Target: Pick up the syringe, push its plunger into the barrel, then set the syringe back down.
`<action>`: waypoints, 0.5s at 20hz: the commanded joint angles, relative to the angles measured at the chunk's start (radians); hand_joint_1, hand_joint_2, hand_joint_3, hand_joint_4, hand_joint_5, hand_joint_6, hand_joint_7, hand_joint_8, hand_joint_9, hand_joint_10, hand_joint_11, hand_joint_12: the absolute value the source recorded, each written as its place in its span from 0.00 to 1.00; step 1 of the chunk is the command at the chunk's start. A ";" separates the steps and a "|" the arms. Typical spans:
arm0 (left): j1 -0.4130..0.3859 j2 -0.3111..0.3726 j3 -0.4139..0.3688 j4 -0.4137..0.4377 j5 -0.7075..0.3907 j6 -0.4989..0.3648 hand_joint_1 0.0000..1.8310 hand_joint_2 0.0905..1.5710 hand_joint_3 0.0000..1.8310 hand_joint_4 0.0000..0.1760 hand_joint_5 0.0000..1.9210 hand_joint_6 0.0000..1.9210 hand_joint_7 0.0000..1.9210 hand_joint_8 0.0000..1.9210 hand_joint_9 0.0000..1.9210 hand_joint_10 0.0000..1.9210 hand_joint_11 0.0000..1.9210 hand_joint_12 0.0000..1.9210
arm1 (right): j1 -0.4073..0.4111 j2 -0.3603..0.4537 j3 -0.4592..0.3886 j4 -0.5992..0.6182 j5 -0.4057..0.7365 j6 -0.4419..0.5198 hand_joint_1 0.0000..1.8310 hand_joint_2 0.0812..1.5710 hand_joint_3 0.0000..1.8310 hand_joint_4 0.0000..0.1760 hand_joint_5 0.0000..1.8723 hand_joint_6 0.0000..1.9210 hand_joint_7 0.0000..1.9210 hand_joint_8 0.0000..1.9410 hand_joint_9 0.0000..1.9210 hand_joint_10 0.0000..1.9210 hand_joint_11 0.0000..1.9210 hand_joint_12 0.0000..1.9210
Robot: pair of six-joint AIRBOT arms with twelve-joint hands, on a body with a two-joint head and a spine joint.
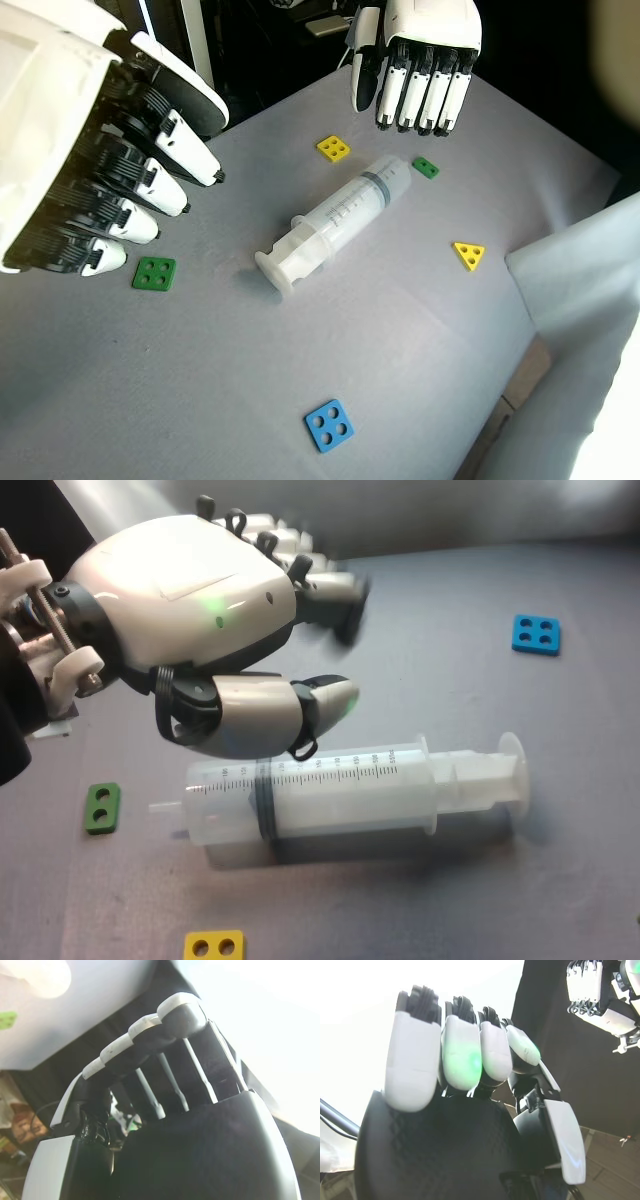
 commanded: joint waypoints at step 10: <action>-0.014 -0.002 -0.012 -0.237 -0.104 0.217 0.00 0.92 0.01 0.00 0.05 0.00 0.04 0.00 0.03 0.00 0.00 0.12 | 0.011 0.007 -0.003 0.023 0.086 0.008 0.00 0.86 0.01 0.00 0.12 0.00 0.10 0.00 0.07 0.00 0.00 0.24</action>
